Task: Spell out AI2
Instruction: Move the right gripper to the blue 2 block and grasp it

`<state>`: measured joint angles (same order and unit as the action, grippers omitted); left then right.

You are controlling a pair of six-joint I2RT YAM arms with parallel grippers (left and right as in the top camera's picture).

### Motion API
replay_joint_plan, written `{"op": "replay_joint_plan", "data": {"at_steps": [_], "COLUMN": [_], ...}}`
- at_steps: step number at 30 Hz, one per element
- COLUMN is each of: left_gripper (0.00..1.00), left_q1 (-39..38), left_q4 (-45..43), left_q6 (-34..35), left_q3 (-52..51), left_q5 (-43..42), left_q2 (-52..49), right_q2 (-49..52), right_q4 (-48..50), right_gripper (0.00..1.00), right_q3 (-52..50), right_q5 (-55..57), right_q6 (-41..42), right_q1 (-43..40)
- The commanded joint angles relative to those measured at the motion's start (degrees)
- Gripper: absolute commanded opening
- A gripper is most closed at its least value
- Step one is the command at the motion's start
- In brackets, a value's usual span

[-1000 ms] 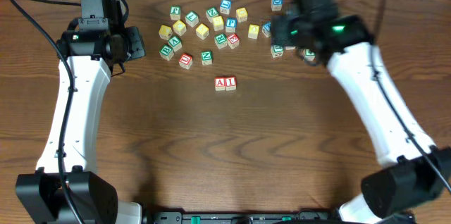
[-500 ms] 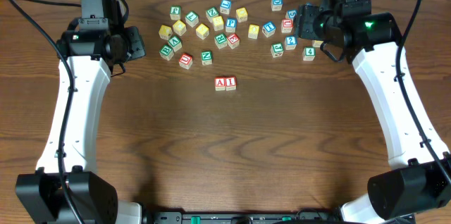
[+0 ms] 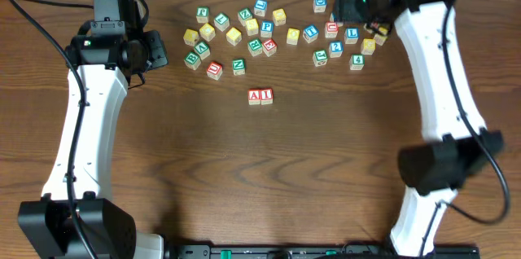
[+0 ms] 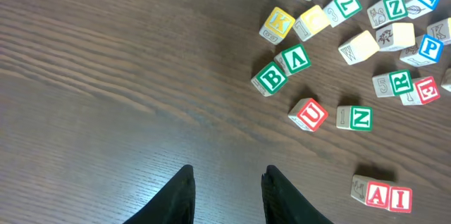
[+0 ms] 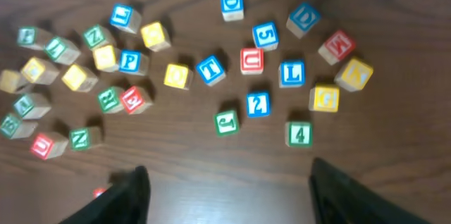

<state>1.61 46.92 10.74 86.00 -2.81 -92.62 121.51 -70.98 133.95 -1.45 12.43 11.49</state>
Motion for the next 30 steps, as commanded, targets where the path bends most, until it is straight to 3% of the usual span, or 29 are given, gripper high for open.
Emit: {"op": "replay_joint_plan", "data": {"at_steps": [1, 12, 30], "left_gripper": [0.32, 0.32, 0.32], "left_q1": [0.09, 0.09, 0.09], "left_q4": [0.2, 0.85, 1.03], "left_q6": [0.74, 0.79, 0.76], "left_q3": [0.48, 0.48, 0.48], "left_q5": [0.5, 0.5, 0.5], "left_q2": [-0.31, -0.31, -0.31], "right_q2": [5.57, 13.92, 22.56], "right_q4": [0.02, 2.82, 4.68], "right_gripper": [0.64, 0.61, 0.53], "right_q3": [3.69, 3.61, 3.08], "right_q5": [1.31, 6.05, 4.07], "right_q6": [-1.36, -1.36, -3.32], "right_q1": [-1.14, -1.11, -1.81]}}
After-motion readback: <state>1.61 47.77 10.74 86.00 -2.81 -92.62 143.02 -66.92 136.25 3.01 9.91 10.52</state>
